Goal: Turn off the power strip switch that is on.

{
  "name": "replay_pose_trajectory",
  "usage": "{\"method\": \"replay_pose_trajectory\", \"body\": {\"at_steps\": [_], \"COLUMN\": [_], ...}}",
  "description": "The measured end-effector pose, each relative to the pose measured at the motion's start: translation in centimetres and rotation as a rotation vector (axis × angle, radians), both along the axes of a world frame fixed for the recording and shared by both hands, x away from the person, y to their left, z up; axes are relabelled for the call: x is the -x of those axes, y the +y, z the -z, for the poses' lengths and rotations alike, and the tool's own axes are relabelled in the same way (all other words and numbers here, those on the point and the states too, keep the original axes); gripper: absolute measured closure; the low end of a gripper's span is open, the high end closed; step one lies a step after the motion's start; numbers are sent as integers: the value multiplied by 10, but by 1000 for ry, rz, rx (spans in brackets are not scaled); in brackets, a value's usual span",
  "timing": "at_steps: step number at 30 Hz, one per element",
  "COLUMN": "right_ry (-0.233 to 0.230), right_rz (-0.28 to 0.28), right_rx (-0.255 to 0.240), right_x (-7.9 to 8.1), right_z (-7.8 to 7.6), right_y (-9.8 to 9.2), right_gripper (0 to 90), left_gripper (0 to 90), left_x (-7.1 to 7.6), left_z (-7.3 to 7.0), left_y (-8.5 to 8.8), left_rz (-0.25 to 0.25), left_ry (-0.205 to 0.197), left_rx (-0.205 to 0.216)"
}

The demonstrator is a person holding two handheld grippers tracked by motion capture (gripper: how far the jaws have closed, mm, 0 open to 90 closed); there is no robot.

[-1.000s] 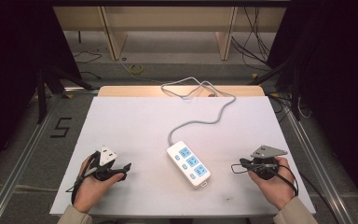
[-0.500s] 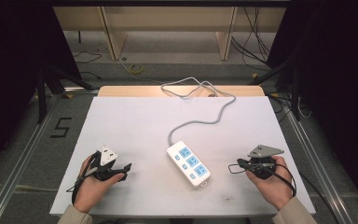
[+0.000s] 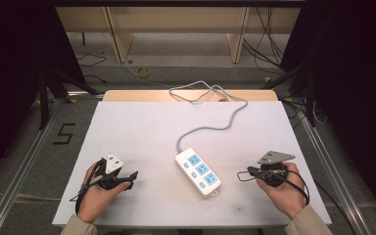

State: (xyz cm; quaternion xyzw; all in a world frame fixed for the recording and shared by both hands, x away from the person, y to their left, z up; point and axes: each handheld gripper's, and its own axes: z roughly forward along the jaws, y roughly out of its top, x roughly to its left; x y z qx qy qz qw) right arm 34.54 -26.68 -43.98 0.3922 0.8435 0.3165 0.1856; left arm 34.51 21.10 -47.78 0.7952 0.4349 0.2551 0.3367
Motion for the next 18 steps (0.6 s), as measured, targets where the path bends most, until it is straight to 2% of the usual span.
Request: {"method": "replay_pose_trajectory", "body": {"at_steps": [18], "right_ry": [17], "right_rz": [-17], "right_rx": [13], "right_x": [-1], "right_z": [-4], "right_y": [7], "right_gripper": [900], "left_gripper": [276], "left_x": [0], "left_z": [0], "left_y": [0], "left_rz": [-1], "left_ry": [0], "left_rx": [-1]}}
